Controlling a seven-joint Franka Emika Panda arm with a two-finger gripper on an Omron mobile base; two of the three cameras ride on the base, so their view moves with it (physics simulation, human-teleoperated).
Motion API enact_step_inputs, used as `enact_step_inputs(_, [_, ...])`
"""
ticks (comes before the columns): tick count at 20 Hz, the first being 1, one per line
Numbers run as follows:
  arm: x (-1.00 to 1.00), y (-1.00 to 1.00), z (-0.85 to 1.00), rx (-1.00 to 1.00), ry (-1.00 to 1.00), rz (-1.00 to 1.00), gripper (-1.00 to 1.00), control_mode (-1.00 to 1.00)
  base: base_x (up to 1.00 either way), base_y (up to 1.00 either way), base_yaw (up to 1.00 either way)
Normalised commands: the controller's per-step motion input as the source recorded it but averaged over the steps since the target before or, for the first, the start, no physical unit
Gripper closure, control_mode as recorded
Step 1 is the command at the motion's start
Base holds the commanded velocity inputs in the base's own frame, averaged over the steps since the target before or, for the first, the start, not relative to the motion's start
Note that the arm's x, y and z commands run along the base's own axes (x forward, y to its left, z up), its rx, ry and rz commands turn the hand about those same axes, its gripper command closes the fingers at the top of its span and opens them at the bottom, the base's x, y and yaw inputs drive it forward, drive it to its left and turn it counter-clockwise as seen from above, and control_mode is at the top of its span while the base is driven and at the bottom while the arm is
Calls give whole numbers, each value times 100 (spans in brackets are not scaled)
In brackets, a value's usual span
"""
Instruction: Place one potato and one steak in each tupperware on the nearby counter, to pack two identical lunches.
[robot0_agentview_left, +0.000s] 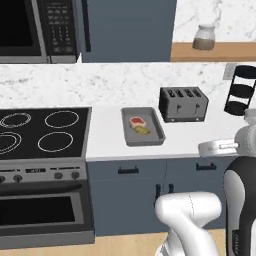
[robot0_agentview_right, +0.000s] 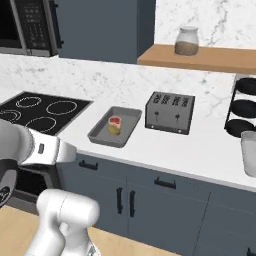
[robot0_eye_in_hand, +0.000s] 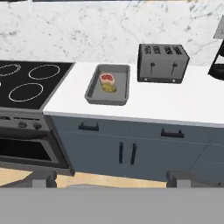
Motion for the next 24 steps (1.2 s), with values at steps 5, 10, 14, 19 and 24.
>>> enact_step_inputs(5, [0,0,0,0,0,0,-100,100,-88,-100,-2])
enact_step_inputs(10, [0,0,0,0,0,0,-100,100,-76,-100,0])
enact_step_inputs(14, [0,0,0,0,0,0,-100,100,-62,-100,0])
enact_step_inputs(19, [0,0,0,0,0,0,-100,100,-41,-100,0])
enact_step_inputs(24, [0,0,0,0,0,0,-100,100,-8,-100,0])
